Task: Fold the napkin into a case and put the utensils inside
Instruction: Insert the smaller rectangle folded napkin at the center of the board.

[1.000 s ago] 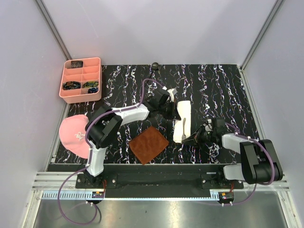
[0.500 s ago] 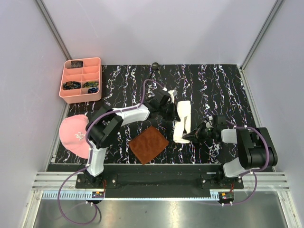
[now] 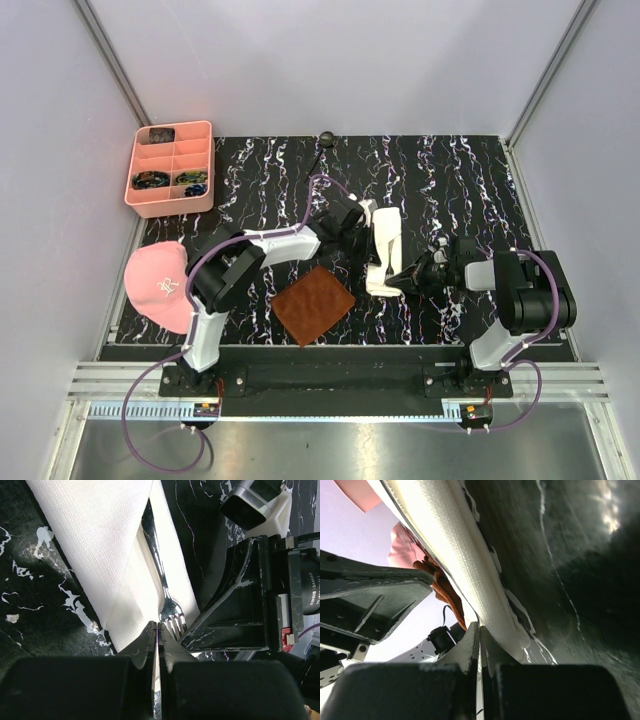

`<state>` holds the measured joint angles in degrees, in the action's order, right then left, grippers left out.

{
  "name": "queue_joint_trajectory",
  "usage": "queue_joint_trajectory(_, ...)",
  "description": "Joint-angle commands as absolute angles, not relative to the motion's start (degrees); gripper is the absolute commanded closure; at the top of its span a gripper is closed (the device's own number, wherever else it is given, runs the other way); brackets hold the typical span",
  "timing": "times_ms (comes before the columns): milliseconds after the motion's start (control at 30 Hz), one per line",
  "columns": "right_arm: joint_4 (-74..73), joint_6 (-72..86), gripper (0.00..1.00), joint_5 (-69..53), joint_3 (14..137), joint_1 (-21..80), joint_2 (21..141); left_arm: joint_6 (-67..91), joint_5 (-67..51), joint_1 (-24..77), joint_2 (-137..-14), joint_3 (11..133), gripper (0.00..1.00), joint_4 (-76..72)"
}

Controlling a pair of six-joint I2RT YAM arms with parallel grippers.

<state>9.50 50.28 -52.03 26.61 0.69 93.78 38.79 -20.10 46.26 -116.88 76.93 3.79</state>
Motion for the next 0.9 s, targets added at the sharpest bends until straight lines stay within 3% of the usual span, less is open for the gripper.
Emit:
queue_joint_trajectory(0, 10.46, 48.16, 1.0, -53.53, 29.09, 0.35, 94.22, 37.44, -18.72, 46.67, -117.42, 75.68, 0.96, 2.2)
queue_joint_trajectory(867, 7.3, 44.21, 0.97, -53.17, 37.61, -2.02, 101.51, 35.95, -18.81, 48.25, -119.18, 74.71, 0.98, 4.13)
